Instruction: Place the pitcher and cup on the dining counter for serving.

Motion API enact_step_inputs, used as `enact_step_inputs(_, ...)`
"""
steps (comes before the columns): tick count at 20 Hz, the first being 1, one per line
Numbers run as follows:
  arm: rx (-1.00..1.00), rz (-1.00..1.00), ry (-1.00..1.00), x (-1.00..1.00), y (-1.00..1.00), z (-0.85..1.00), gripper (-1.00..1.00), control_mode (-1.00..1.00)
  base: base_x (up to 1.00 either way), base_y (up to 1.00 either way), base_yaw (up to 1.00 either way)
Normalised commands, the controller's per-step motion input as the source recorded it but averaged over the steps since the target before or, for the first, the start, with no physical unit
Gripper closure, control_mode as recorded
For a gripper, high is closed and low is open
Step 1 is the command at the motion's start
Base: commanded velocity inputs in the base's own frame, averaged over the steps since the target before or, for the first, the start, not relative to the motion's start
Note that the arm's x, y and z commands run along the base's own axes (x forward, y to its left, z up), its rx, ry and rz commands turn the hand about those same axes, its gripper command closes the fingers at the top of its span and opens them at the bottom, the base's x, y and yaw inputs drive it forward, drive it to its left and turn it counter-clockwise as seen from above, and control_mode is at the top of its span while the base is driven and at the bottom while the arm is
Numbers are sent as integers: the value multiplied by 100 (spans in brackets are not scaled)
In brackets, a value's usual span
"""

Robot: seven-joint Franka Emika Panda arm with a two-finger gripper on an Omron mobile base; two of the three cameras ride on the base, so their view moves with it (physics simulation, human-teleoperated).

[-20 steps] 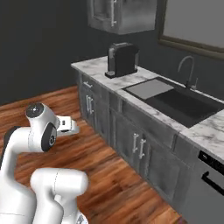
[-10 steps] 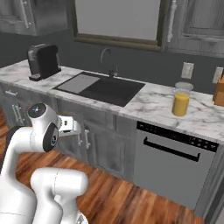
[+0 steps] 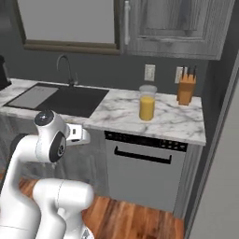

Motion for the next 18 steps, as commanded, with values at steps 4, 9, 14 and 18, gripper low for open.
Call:
enact_step_inputs(4, 0, 0, 0, 0, 0, 0, -100, 100, 92, 0, -14)
enact_step_inputs(9, 0, 0, 0, 0, 0, 0, -100, 100, 65, -1, -13)
enact_step_inputs(14, 0, 0, 0, 0, 0, 0, -100, 100, 32, -1, -18)
enact_step_inputs(18, 0, 0, 0, 0, 0, 0, -100, 100, 26, 2, -31)
